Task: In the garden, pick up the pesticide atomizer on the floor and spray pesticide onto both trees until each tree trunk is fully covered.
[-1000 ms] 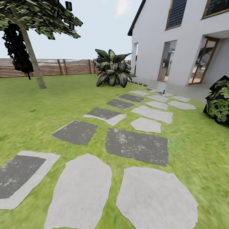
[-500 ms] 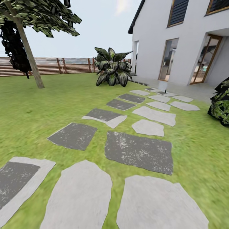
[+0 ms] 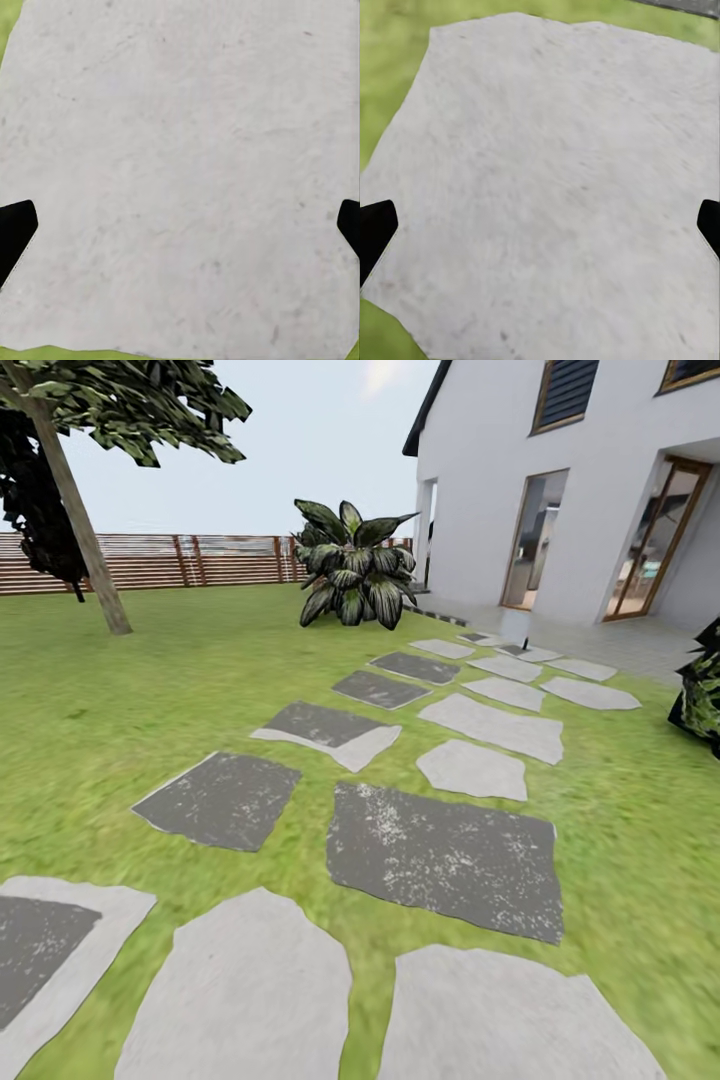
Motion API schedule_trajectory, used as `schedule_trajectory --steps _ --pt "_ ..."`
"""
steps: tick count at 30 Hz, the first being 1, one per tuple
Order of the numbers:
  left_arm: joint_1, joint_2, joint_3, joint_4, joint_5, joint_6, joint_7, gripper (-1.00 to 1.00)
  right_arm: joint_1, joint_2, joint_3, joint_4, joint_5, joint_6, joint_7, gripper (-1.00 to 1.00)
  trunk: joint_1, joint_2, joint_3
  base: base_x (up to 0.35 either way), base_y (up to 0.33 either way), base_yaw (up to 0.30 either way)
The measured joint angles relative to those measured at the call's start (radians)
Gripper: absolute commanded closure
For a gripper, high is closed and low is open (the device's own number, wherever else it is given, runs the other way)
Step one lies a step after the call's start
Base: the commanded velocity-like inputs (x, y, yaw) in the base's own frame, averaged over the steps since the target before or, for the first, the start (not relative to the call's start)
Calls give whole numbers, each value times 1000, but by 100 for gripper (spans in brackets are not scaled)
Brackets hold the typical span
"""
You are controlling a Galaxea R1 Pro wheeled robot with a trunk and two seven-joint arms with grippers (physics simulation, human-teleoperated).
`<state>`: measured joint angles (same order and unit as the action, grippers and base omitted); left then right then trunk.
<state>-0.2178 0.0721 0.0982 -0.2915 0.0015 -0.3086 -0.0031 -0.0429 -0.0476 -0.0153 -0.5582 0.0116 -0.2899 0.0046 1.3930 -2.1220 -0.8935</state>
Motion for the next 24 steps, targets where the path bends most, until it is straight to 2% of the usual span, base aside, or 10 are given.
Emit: schedule_trajectory --steps 24 --pt "0 0 0 0 0 -1 0 -100 0 0 0 0 -1 0 0 -100 0 0 0 340 0 0"
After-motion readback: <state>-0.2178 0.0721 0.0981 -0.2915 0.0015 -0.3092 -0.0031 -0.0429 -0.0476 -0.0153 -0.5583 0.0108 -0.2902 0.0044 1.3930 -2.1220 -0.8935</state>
